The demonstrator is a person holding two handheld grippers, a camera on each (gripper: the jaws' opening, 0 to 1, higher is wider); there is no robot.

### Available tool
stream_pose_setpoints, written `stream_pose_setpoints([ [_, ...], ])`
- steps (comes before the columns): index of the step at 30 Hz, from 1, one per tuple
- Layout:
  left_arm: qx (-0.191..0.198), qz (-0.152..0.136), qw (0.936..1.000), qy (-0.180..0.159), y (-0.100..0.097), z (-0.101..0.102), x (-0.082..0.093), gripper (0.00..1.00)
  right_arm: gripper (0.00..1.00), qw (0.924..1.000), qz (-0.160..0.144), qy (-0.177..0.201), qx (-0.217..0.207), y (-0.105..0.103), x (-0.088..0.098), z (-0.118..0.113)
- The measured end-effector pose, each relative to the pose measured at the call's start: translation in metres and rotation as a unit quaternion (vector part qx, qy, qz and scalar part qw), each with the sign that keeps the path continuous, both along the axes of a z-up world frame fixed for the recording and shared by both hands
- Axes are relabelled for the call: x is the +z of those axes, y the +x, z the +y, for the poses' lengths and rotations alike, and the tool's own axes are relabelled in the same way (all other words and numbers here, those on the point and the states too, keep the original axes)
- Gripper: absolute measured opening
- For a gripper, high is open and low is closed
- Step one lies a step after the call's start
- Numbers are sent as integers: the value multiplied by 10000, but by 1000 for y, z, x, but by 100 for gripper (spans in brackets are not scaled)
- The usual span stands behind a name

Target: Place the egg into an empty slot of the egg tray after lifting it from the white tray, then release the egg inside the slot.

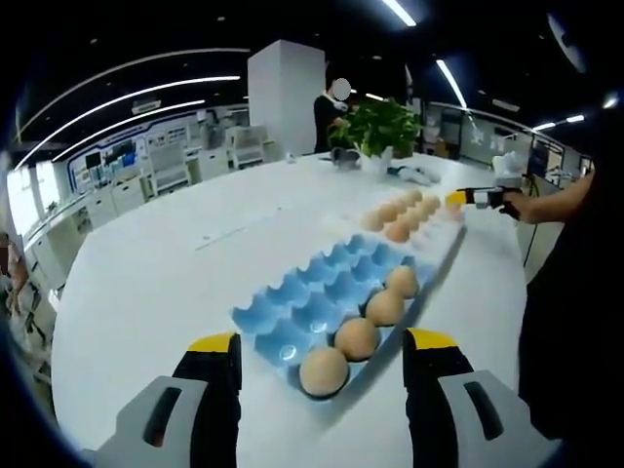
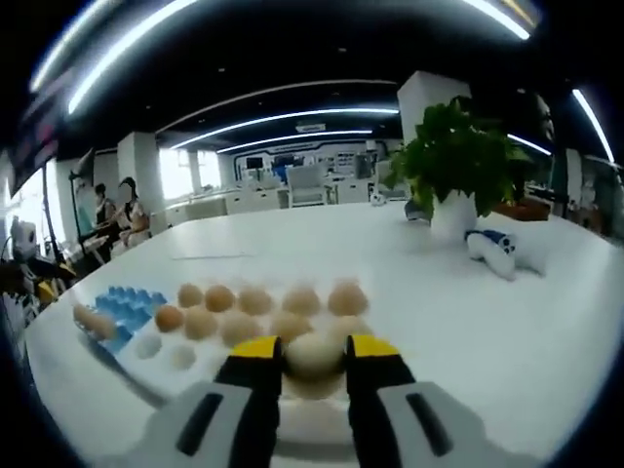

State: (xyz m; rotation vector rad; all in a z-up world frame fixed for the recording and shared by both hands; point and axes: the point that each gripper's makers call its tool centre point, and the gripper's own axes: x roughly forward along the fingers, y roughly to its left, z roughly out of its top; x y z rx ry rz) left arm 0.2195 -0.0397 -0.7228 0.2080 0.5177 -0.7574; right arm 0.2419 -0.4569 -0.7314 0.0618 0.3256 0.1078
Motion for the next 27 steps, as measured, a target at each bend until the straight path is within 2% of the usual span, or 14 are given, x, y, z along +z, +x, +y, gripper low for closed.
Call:
stream_pose_setpoints([
  [7,11,-2,10000,0,0,2,0,67,25,9998,-15,146,155,2,1,10],
  [11,-1,0,10000,-3,1,1,-1,67,25,9991,-21,224,354,4,4,25],
  [19,14,-14,10000,22,3,3,-1,67,25,9967,-41,341,729,11,-1,44],
  [27,21,-12,10000,12,2,3,-2,67,25,9928,-31,420,1118,11,-2,77],
])
